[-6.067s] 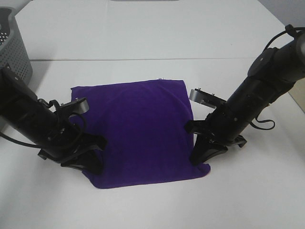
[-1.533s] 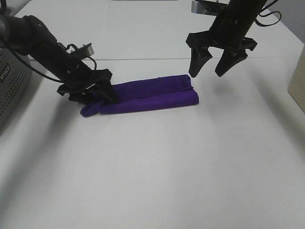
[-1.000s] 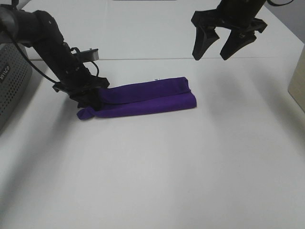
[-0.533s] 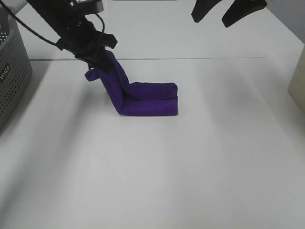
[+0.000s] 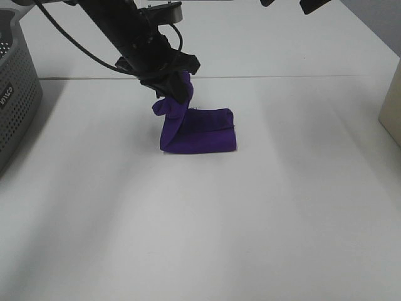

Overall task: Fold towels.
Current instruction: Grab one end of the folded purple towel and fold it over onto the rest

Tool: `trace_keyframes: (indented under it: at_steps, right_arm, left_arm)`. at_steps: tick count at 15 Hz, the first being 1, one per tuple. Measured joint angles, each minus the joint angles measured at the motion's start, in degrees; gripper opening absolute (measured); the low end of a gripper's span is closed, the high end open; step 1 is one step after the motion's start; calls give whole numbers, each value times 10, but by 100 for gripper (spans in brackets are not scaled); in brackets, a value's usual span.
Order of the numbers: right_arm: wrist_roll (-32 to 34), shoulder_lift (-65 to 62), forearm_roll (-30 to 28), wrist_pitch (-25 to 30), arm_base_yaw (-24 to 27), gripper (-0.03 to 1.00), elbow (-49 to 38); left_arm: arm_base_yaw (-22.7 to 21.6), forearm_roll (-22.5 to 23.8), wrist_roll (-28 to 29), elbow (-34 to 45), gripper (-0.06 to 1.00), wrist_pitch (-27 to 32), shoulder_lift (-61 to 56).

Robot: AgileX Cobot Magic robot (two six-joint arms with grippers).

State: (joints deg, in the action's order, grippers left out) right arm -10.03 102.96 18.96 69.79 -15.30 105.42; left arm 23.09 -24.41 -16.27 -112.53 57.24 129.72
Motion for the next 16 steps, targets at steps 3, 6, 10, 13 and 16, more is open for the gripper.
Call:
trace_keyframes:
  at_steps: [3, 6, 10, 13, 16]
  right_arm:
    - [0, -2, 0, 0, 0, 73, 0]
    - [0, -3, 4, 0, 0, 73, 0]
    - [0, -3, 7, 0, 0, 73, 0]
    - [0, -3, 13, 0, 0, 73, 0]
    - [0, -3, 14, 0, 0, 73, 0]
  left_arm:
    - [15, -6, 9, -1, 7, -28, 7]
    - [17, -37, 17, -1, 7, -37, 26]
    - [19, -94, 17, -1, 26, -73, 37]
    - [30, -142, -15, -1, 51, -84, 38]
    - [34, -149, -28, -1, 55, -89, 38]
